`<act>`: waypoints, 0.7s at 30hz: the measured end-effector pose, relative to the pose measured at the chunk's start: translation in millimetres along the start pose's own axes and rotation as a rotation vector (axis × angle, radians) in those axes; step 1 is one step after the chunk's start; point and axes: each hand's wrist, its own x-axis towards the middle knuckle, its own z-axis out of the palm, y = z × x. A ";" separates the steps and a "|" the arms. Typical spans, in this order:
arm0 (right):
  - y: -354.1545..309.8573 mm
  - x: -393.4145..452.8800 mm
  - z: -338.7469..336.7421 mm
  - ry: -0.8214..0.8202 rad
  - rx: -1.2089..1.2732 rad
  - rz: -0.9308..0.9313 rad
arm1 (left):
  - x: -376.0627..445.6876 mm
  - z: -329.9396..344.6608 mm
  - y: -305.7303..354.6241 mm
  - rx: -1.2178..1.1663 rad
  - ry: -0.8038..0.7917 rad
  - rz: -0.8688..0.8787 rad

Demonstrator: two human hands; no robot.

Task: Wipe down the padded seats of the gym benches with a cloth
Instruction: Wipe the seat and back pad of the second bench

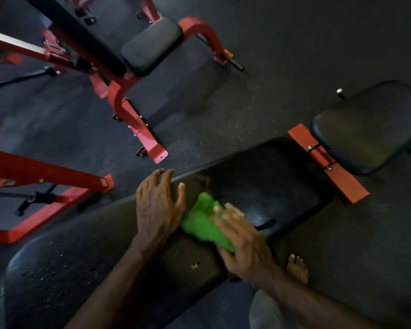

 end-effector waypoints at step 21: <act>-12.8 67.8 17.4 0.026 -0.047 0.261 | -12.9 -14.0 -61.7 0.188 -0.093 -0.082</act>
